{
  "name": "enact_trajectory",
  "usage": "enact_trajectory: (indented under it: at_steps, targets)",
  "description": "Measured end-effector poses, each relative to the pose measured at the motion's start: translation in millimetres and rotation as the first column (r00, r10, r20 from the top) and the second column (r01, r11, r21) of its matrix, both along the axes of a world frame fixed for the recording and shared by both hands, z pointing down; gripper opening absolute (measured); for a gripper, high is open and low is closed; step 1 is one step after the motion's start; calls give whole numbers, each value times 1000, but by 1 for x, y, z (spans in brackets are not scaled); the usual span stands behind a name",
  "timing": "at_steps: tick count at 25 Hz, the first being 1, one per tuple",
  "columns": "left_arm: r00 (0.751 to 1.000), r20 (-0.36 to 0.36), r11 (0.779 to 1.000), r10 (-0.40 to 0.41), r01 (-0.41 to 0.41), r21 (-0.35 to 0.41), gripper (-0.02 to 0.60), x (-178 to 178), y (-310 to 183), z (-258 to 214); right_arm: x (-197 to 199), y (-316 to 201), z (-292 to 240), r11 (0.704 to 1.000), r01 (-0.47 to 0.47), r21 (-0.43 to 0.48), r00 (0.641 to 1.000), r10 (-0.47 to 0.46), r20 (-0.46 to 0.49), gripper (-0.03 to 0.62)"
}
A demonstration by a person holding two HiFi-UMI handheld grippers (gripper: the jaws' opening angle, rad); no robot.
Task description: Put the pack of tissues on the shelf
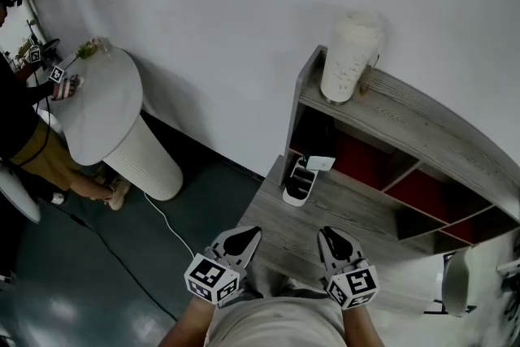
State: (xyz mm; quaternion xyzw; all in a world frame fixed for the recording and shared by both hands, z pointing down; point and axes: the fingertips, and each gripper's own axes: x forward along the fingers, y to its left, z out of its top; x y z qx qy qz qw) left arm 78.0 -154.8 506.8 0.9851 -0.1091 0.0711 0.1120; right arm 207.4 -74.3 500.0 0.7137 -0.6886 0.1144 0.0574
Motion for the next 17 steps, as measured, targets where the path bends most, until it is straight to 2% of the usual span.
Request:
enact_trajectory:
  at_steps: [17]
  targets:
    - [999, 2, 999, -45, 45, -7, 18, -20, -1, 3, -17, -1, 4, 999, 38, 7, 999, -38, 29, 66]
